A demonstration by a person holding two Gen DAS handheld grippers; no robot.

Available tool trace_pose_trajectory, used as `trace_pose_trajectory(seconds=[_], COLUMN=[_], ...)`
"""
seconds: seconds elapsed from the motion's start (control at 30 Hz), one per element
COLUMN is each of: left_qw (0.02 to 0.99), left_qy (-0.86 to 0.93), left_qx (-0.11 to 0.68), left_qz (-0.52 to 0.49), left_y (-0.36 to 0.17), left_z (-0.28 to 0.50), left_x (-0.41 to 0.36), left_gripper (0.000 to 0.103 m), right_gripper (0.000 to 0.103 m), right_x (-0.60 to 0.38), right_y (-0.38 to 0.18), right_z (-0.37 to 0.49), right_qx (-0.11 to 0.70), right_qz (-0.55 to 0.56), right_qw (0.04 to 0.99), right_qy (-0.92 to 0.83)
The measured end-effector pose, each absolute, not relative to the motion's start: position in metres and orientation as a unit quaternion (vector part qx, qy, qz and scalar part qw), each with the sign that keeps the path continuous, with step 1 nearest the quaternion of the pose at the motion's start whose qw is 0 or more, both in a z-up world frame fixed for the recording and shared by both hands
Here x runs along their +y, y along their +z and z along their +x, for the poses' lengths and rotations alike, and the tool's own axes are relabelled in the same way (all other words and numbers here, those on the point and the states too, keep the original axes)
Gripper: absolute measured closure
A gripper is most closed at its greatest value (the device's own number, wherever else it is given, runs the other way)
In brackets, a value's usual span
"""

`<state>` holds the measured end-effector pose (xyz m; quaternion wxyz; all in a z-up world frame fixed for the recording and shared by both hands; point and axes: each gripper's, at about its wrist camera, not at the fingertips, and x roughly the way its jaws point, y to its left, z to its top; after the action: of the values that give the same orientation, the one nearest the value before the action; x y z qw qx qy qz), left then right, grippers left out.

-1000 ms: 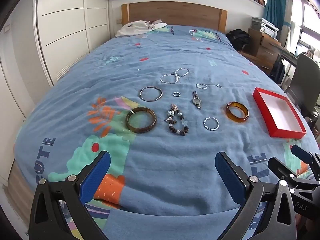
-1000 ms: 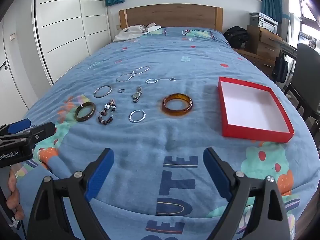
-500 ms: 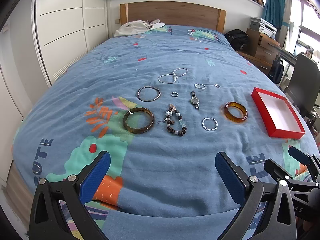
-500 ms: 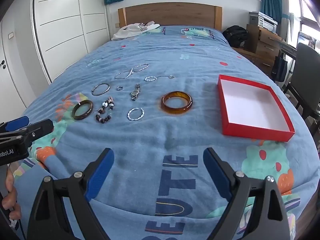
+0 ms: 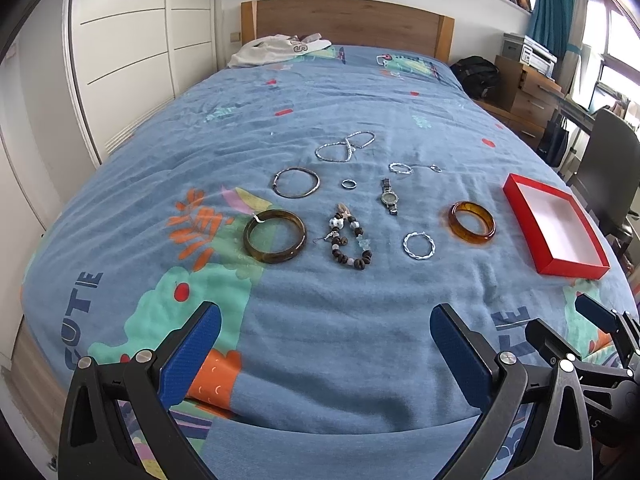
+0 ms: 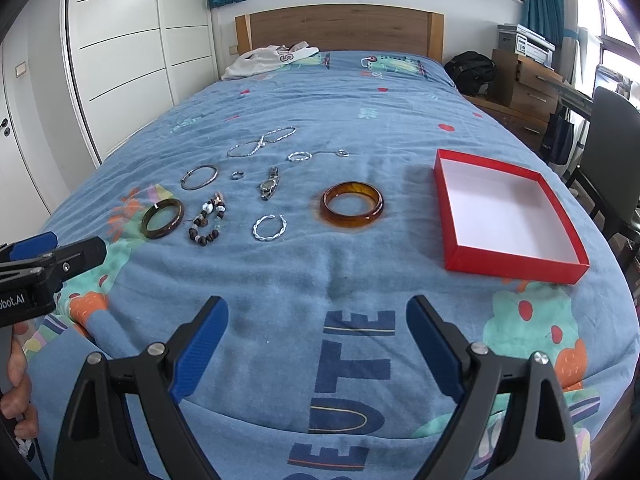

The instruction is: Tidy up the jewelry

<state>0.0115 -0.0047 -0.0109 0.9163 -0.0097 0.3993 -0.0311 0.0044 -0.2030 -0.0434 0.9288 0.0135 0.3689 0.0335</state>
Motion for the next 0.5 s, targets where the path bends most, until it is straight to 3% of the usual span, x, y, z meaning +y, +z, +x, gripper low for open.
trace_pose_trajectory(seconds=[0.5], left_qw=[0.911], left_qy=[-0.031], left_qx=[0.41], left_qz=[-0.007], left_y=[-0.022], left_z=[0.019], left_x=[-0.003], left_gripper=[0.001], right_gripper=[0.012], right_x=[-0.203], right_y=[-0.052], right_z=[0.014], right_qx=[0.376], right_qz=[0.015], right_qw=[0.926], right_qy=[0.037])
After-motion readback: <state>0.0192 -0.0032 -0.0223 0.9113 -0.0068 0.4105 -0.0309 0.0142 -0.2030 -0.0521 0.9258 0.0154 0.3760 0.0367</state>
